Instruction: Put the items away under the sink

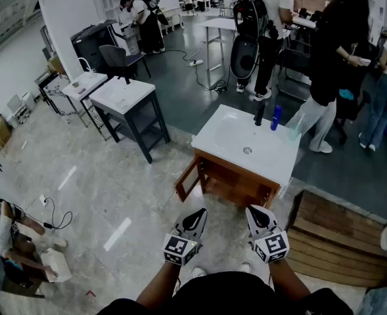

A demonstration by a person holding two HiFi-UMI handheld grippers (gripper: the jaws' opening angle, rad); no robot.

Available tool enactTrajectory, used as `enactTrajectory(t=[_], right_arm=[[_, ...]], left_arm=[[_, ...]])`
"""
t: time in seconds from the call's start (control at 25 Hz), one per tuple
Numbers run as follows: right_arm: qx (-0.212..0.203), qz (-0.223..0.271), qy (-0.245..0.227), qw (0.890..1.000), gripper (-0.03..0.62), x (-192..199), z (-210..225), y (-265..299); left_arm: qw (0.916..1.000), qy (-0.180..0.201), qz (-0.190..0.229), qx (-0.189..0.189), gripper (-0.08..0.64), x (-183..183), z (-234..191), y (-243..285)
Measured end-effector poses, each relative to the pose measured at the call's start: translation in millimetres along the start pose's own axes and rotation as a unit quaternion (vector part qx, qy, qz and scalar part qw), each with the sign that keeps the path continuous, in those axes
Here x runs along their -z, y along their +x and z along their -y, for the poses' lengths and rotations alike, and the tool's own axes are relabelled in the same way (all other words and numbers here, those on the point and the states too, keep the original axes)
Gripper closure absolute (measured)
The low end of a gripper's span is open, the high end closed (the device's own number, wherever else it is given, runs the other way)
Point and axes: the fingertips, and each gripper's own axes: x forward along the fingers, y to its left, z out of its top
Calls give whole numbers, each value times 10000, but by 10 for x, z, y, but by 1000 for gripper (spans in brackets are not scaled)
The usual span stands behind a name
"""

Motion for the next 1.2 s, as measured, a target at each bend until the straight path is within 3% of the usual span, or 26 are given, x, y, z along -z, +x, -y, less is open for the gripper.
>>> enactTrajectory(t=[0.6, 0.88, 1.2], right_arm=[[-35, -39, 55, 10000, 574, 33, -574, 396], [163, -98, 169, 9997, 573, 76, -499, 483], [418, -14, 347, 9985, 573, 157, -12, 631]], left_arm=[[9999, -19, 135, 105, 538, 59, -543, -313], [9992, -26, 62, 385, 538, 77, -570, -143], [9982, 95, -53, 595, 538, 33, -616, 369]])
